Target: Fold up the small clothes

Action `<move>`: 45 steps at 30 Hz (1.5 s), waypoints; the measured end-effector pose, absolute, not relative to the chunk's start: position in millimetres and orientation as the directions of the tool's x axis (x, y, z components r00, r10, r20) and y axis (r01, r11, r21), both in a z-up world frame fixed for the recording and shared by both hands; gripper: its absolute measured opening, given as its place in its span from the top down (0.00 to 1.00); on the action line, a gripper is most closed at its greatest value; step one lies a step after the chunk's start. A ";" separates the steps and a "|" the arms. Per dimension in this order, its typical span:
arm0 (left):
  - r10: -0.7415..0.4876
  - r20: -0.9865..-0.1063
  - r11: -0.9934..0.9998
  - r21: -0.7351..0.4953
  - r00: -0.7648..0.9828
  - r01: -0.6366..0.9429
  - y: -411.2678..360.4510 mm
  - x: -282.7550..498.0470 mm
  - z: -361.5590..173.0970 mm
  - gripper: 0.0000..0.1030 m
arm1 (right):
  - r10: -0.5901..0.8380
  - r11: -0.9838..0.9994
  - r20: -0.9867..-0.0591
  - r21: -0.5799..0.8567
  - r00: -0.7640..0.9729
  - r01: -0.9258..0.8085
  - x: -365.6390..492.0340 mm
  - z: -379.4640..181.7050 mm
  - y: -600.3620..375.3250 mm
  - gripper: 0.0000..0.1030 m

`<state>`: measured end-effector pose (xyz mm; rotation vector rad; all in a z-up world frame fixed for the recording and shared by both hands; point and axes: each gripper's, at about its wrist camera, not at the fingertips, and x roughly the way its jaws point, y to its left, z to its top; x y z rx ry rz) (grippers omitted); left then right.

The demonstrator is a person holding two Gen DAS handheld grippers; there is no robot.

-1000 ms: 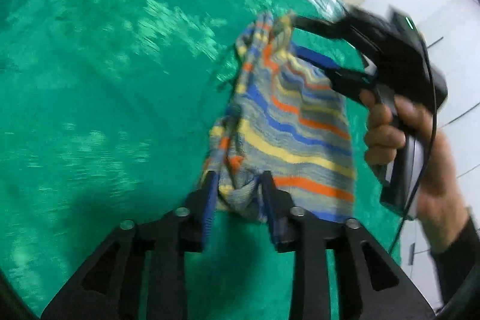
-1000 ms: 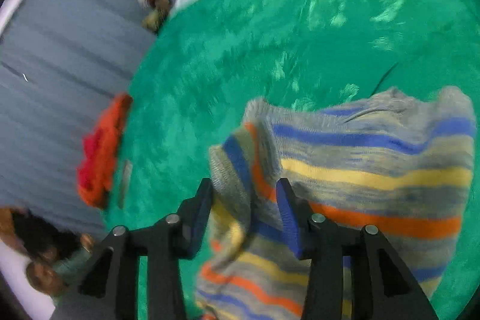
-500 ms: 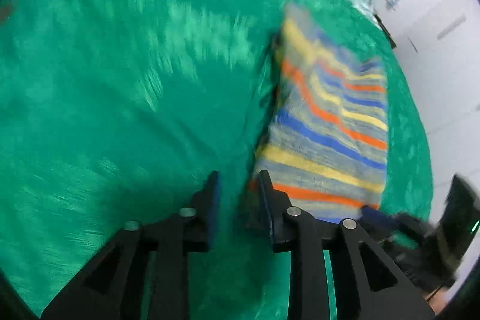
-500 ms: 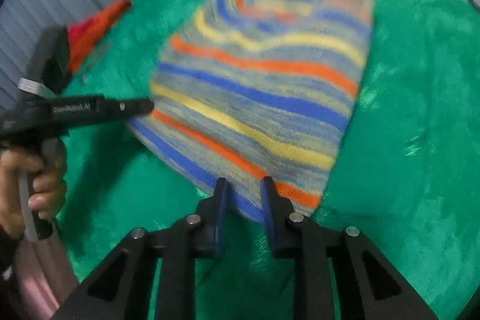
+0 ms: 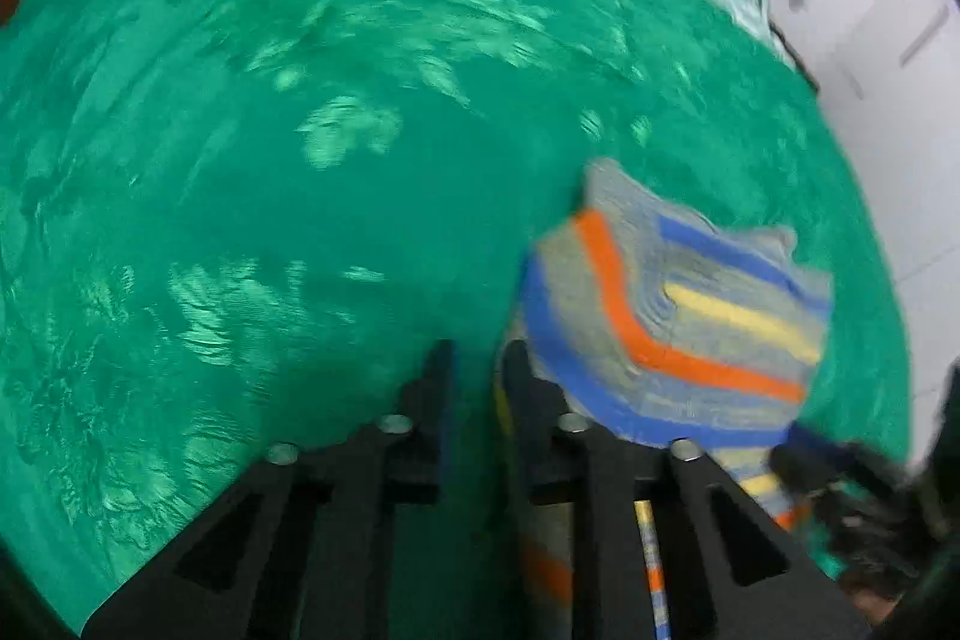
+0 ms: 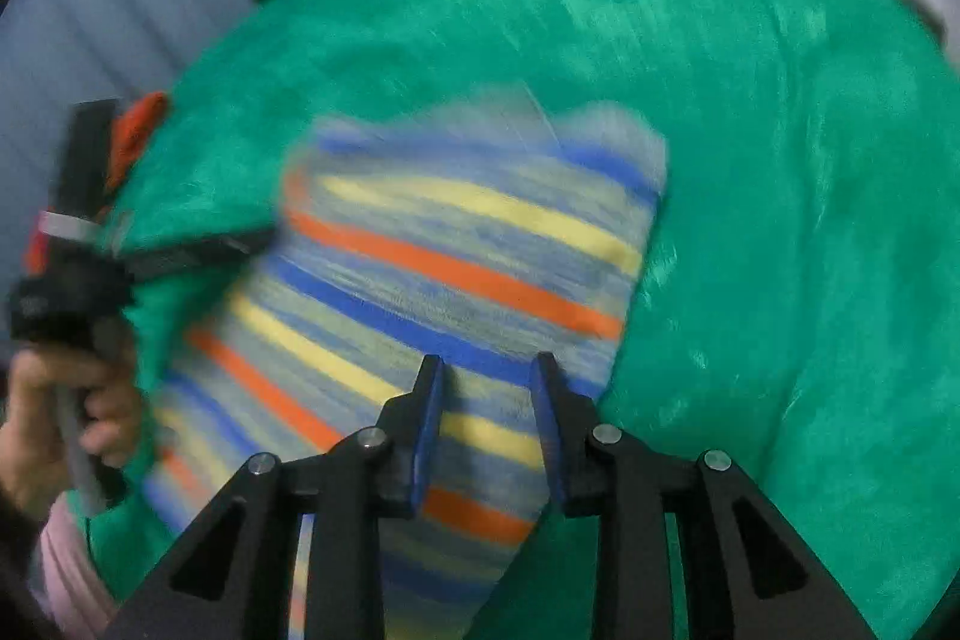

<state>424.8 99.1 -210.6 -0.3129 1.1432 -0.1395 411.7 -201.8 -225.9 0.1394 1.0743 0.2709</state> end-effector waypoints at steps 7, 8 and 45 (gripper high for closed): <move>-0.359 -0.785 0.931 -0.337 0.505 0.139 107.2 332.1 -154.8 0.43 | 0.277 0.958 -0.772 0.179 0.572 -0.223 342.7 -169.1 -186.7 0.71; -0.365 -0.786 0.931 -0.324 0.499 0.170 99.5 316.3 -155.4 0.40 | 0.295 0.952 -0.768 0.186 0.568 -0.244 328.2 -168.2 -180.6 0.71; -0.237 -0.864 0.971 -0.198 0.445 0.133 93.2 239.9 -144.5 0.11 | 0.191 0.958 -0.763 0.283 0.618 0.054 195.8 -173.0 -209.7 0.16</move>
